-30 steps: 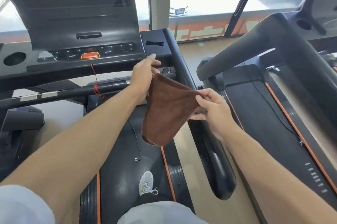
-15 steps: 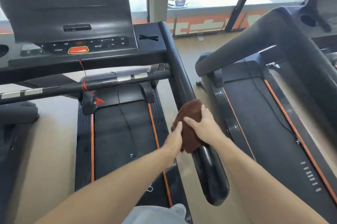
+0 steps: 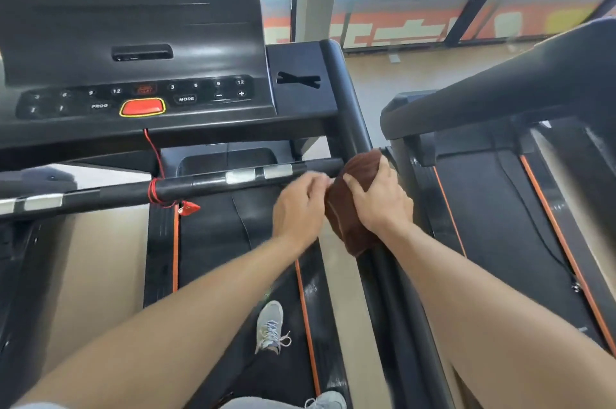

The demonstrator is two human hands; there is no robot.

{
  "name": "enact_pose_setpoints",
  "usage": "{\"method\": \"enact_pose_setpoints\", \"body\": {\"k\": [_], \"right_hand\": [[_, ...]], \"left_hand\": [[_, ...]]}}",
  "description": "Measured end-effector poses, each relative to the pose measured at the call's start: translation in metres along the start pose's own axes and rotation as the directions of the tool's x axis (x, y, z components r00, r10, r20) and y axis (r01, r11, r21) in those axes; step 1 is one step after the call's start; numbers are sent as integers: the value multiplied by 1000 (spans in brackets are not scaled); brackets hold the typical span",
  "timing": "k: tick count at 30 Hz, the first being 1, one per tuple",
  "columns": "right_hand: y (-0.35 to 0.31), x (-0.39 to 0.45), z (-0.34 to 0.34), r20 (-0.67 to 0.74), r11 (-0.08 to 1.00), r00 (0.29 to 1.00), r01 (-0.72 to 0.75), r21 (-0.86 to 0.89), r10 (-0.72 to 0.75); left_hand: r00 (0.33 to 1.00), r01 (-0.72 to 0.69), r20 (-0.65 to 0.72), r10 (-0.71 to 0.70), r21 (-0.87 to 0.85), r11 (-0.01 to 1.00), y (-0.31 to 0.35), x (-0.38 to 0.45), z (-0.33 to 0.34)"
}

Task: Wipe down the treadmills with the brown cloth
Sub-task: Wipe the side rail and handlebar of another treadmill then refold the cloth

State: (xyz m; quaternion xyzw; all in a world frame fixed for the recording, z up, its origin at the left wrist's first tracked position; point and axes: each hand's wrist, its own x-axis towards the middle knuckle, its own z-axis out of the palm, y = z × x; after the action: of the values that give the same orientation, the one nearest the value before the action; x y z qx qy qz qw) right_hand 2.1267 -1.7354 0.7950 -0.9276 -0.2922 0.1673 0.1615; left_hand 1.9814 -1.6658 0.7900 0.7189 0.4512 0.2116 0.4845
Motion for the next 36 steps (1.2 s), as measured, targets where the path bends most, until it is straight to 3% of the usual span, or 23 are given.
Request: {"method": "enact_pose_setpoints", "body": {"k": [3, 6, 10, 12, 17, 21, 25, 27, 30, 36], "right_hand": [[-30, 44, 1, -22, 1000, 1000, 21, -2, -21], [-45, 72, 2, -12, 996, 997, 71, -48, -72], [-60, 99, -2, 33, 999, 999, 32, -26, -31], [-70, 111, -4, 33, 998, 999, -41, 37, 40], [-90, 129, -3, -56, 975, 976, -205, 81, 210], [-85, 114, -9, -4, 993, 997, -77, 84, 78], [-81, 111, -5, 136, 983, 988, -41, -182, 66], [-87, 114, 10, 60, 960, 992, -93, -266, 112], [-93, 113, 20, -75, 960, 993, -104, -259, 88], [-88, 116, 12, -48, 959, 998, -43, -280, 31]], "left_hand": [[983, -168, -38, 181, 217, 962, 6, 65, -22], [989, -150, 54, 140, 338, 929, 3, 111, -21], [973, 163, 125, -196, 236, 958, -5, 134, -12], [967, 218, 83, -241, 219, 951, -4, 138, -9], [993, 117, -7, -120, 289, 950, 1, 134, -10], [999, 50, -27, -43, 354, 934, 2, 132, -8], [993, 50, 76, -89, 410, 911, -1, 135, -5], [986, 64, 113, -123, 426, 902, -1, 137, -5], [986, 60, 117, -122, 432, 900, -1, 137, -4], [980, 36, 155, -125, 479, 877, 1, 137, -3]]}}
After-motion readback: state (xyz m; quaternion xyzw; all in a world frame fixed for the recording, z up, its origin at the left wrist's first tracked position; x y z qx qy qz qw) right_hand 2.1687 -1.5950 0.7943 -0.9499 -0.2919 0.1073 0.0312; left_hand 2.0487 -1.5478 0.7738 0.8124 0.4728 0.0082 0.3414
